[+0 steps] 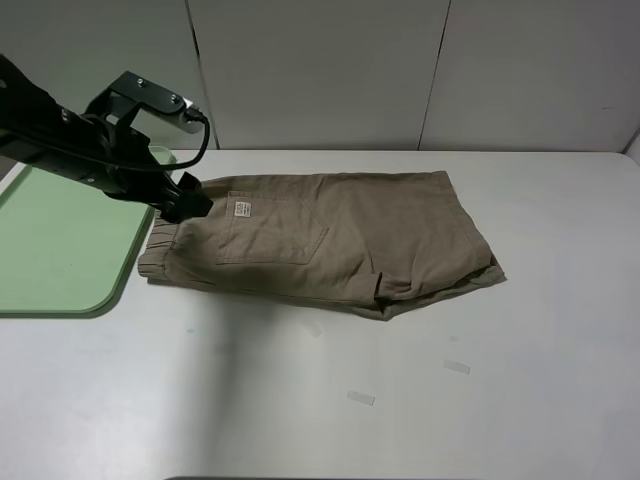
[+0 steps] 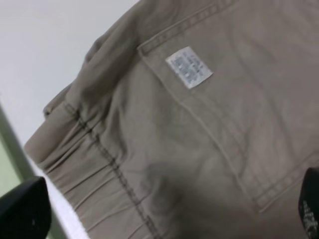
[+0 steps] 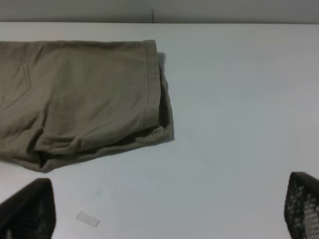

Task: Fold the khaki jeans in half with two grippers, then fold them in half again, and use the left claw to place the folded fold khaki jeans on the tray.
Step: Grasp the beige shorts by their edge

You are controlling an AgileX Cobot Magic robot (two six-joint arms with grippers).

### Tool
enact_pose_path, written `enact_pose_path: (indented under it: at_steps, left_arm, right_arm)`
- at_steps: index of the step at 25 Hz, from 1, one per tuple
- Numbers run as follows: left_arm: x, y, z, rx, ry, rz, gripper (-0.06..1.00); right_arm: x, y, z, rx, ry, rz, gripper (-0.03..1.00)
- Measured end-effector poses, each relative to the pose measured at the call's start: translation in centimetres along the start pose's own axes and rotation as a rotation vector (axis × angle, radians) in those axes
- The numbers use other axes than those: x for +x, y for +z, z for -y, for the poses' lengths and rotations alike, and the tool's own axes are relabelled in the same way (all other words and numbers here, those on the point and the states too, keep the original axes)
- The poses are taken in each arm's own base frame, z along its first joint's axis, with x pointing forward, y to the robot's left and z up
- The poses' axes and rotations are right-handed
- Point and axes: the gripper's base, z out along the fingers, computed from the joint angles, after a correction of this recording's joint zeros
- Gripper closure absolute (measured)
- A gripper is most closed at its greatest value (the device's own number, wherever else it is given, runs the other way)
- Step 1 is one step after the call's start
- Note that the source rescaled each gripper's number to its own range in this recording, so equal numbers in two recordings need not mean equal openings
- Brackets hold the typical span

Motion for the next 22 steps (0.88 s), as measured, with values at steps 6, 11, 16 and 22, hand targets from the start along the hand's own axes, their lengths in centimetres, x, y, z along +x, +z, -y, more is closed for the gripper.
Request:
enact_pose_path:
  at_steps: [6, 11, 16, 22]
  left_arm:
    - [-1.8, -0.9, 0.3, 0.085, -0.043, -0.030, -0.06]
    - [-2.2, -1.5, 0.2, 0.101, -0.136, -0.087, -0.06]
    - [-1.3, -1.7, -0.8, -0.005, -0.229, -0.200, -0.06]
    - [-0.5, -1.1, -1.9, -0.143, -0.409, -0.261, -0.06]
  right_arm:
    - [0.0, 0.0, 0.0, -0.005, 0.003, 0.001, -0.03]
    - [0.0, 0.0, 0.0, -0.005, 0.003, 0.001, -0.03]
    - [0.0, 0.0, 0.0, -0.005, 0.003, 0.001, -0.03]
    - [0.0, 0.0, 0.0, -0.005, 0.003, 0.001, -0.03]
